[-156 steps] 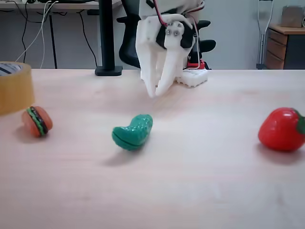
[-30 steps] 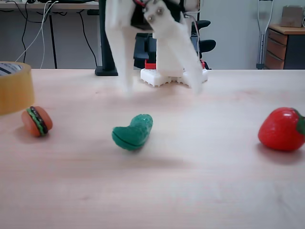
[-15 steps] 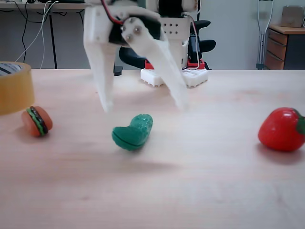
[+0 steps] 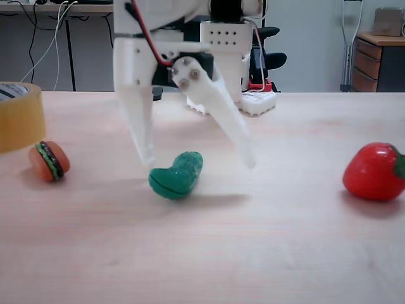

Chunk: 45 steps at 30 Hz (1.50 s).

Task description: Grasp a cucumber and put it in the hole.

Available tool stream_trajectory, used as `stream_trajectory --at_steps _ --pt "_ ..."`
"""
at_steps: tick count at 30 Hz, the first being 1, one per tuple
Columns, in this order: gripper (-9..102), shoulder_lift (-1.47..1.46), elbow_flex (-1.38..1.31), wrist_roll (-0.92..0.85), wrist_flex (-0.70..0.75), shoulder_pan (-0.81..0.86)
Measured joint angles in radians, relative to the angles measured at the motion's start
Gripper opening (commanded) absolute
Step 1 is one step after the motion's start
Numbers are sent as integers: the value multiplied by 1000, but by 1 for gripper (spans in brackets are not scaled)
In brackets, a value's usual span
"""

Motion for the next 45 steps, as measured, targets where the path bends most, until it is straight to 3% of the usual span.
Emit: stream_trajectory --at_steps 14,35,45 --pt "38 -92 -87 -2 -31 0" --pt "10 -104 -101 -2 -31 -2" --pt "7 -104 -101 0 -31 -2"
